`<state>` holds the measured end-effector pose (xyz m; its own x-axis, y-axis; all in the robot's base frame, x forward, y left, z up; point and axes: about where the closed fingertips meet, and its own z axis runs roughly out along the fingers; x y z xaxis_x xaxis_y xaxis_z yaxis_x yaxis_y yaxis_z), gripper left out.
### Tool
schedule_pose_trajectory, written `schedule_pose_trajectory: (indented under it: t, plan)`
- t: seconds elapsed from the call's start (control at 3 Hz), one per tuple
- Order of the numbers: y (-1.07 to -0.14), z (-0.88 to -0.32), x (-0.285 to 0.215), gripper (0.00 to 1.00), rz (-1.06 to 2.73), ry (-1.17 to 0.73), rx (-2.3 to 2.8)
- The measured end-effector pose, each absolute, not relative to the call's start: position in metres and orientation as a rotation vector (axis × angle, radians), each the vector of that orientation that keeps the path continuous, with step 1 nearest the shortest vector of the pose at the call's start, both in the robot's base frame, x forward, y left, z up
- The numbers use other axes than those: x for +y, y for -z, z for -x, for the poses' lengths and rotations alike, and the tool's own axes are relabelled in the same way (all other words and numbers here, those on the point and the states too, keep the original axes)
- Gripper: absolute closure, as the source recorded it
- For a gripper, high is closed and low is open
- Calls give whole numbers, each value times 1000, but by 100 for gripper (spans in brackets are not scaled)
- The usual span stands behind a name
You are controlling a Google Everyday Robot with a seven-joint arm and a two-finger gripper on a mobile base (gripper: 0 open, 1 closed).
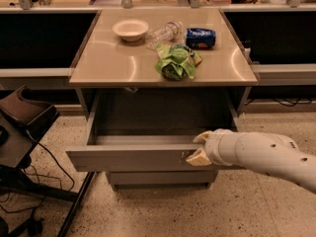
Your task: Open top drawer
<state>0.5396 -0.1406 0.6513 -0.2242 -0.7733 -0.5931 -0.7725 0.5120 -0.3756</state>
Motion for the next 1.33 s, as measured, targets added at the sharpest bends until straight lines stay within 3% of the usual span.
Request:
schedule_pose_trajectory:
  t: [1.33]
  plan:
    - [-647, -520, -140, 100, 1261, 12, 1973]
